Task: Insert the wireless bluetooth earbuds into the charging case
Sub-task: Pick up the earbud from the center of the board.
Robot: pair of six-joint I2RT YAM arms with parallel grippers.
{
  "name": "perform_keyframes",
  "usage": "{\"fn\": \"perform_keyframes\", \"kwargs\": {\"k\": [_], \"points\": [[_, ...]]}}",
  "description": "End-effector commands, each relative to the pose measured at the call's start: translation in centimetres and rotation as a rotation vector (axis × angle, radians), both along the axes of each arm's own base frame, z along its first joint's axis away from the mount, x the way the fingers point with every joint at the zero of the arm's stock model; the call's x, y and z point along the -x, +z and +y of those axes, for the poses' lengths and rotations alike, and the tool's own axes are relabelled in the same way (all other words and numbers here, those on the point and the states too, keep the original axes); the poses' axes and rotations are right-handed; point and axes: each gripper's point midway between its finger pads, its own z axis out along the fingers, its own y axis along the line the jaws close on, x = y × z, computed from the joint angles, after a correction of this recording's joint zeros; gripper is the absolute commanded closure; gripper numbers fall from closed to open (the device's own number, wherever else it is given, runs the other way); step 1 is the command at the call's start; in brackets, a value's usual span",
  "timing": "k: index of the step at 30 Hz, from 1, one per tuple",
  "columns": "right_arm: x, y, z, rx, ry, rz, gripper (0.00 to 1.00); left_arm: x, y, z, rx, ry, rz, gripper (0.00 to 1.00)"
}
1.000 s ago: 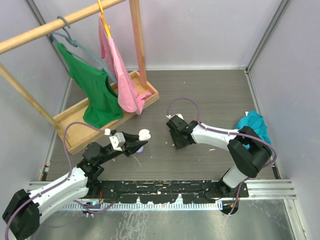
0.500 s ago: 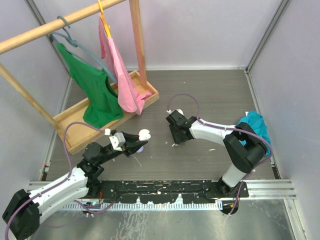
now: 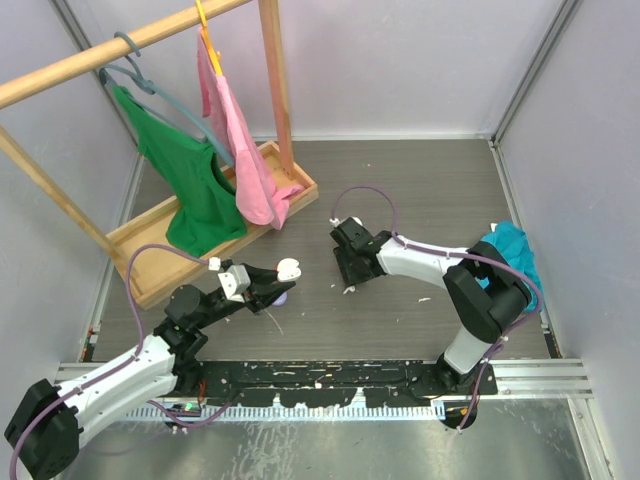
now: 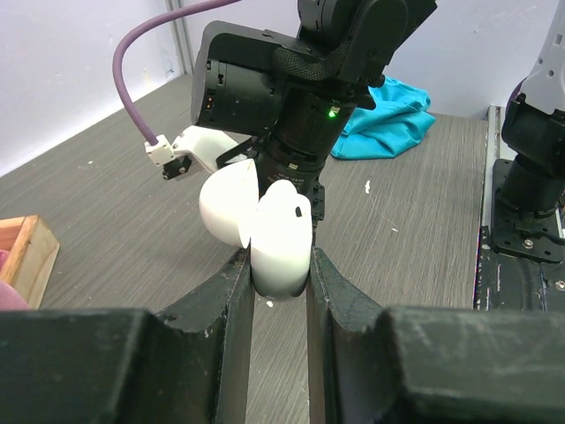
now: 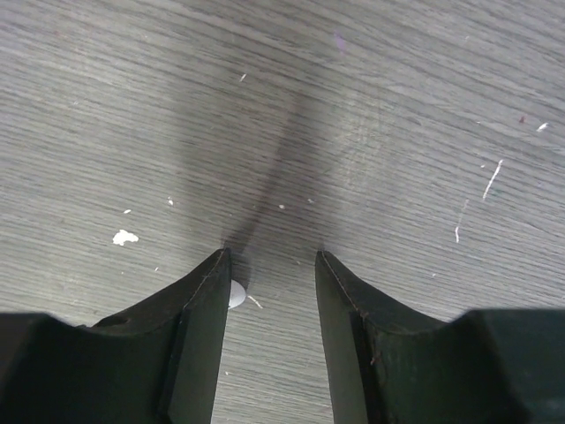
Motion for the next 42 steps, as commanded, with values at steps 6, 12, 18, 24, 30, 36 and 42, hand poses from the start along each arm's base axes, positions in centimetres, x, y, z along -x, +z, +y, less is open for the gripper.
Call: {"fn": "perform_keyframes", "kwargs": {"k": [6,12,18,24,30,36,42], "points": [[0.8,0.8,1.9,-0.058,0.049,0.009,0.5,-0.1,1.9,0.2,0.039,0.014,-0.061,1.0],[1.9,0.9,1.7,-0.038,0.064,0.024,0.5,0.0,1.9,0.3,0.041,0.015,-0.062,1.0],[2.9,0.8,0.5,-0.007,0.059,0.045,0.51,0.0,1.9,0.3,0.041,0.013,-0.063,1.0],[3.4,0.9,-0.4,0.011,0.054,0.046,0.51,0.0,1.9,0.2,0.04,0.013,-0.063,1.0],[2.7,1.8,1.4,-0.052,0.064,0.037,0.53,-0.1,2.0,0.2,0.041,0.012,-0.064,1.0],[1.9,1.5,1.8,-0.038,0.061,0.048,0.58,0.0,1.8,0.1,0.036,0.006,-0.063,1.0],[1.5,0.7,2.2,-0.041,0.064,0.077,0.59,0.0,1.7,0.0,0.03,0.002,-0.062,1.0]]}}
